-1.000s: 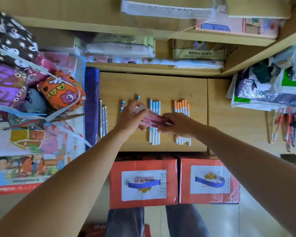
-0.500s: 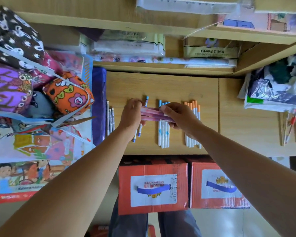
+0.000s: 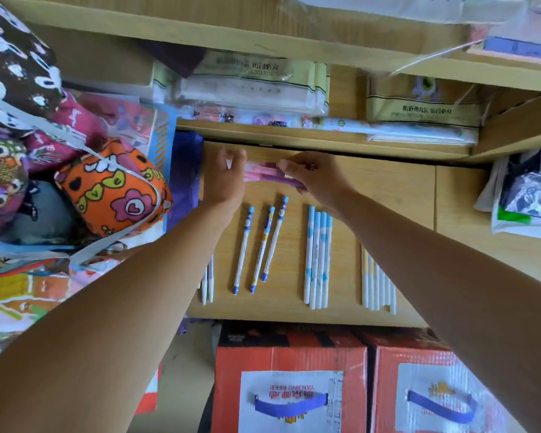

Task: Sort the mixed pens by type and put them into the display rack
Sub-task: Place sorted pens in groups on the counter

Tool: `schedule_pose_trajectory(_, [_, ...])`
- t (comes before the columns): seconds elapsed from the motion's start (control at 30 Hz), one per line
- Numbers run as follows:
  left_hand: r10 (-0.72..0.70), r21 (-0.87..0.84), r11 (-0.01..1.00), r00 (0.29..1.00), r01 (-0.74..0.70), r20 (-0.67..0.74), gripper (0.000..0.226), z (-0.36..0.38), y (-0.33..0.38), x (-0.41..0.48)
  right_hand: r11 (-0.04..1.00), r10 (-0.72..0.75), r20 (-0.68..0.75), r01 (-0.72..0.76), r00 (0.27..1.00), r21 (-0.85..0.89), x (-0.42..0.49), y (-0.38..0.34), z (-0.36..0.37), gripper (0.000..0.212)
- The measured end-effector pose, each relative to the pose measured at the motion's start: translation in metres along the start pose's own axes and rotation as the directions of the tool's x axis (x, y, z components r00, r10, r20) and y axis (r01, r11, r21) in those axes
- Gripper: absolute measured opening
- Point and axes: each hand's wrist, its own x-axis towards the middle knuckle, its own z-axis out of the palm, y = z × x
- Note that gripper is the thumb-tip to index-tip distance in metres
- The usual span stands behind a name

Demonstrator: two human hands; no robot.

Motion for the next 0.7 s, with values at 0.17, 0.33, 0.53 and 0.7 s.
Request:
schedule_pose_trajectory(0.17, [0.435, 0.105, 0.897, 0.899, -0.428, -0.049, 0.022, 0.004, -0.007, 0.008, 0.977, -0.121, -0.071, 0.107, 0.990, -0.183, 0.023, 0.012, 0.002, 0.008])
schedule_pose_trajectory(0.33, [0.661, 0.337, 0.695, 0.749, -0.635, 0.046, 0.026, -0.005, -0.021, 0.011, 0.904, -0.312, -0.140, 0.249, 0.940, -0.348, 0.024, 0.029, 0.007, 0.027])
schedule_pose_trajectory(0.53, [0.600, 0.564, 0.591, 0.782, -0.577, 0.170, 0.037, -0.010, -0.028, 0.014, 0.868, -0.399, -0.136, 0.326, 0.907, -0.374, 0.013, 0.041, 0.017, 0.032])
schedule_pose_trajectory(0.7, [0.590, 0.572, 0.601, 0.793, -0.558, 0.155, 0.041, -0.011, -0.020, 0.007, 0.753, -0.410, -0.107, 0.270, 0.906, -0.601, 0.011, 0.043, 0.016, 0.059])
